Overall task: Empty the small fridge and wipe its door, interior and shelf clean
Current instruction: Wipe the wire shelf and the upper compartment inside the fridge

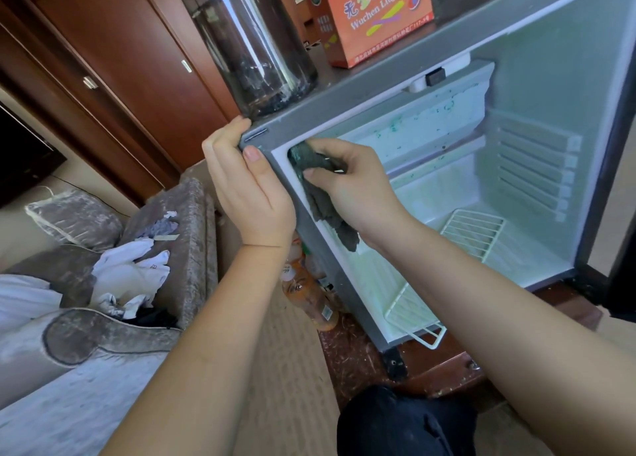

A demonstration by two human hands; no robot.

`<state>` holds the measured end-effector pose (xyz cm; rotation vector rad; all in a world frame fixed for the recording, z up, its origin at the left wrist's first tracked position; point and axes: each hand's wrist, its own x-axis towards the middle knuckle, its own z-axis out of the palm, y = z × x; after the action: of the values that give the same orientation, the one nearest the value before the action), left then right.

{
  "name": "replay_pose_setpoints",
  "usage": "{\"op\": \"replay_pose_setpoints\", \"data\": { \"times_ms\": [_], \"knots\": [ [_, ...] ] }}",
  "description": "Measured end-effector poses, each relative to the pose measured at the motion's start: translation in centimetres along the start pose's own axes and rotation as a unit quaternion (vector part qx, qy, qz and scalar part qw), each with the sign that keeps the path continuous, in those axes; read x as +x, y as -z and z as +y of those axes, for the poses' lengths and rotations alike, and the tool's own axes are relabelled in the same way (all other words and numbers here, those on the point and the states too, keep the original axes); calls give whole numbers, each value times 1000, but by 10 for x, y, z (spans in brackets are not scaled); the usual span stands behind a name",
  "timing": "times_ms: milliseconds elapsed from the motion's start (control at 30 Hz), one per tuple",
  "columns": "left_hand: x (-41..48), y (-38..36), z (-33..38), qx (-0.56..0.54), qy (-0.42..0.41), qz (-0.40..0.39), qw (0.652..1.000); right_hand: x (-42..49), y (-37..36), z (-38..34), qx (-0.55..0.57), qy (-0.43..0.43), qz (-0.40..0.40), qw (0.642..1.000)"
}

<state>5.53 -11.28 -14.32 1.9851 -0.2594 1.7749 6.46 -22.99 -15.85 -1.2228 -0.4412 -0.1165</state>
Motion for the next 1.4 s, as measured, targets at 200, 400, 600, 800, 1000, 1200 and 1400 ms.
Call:
{"op": "replay_pose_setpoints", "data": {
  "times_ms": [200,400,600,800,1000,1200,1400],
  "knots": [
    [6,16,12,-12,18,-74,997,-26,3,-7,-68,107,58,990],
    [9,30,14,-23,44,-111,993,-29,-8,5,-203,257,56,943],
    [10,30,15,0,51,-113,992,-51,35,37,-352,159,-101,917],
    [12,33,17,5,50,-123,991,-47,39,4,-391,135,-96,905],
    [23,43,11,-42,49,-149,987,-16,-12,-55,-358,335,35,871],
    [26,44,8,-59,66,-153,984,-37,-15,-5,-436,318,-9,842],
    [26,45,11,-64,79,-156,983,-32,-3,-33,-414,318,26,852]
  ]
}}
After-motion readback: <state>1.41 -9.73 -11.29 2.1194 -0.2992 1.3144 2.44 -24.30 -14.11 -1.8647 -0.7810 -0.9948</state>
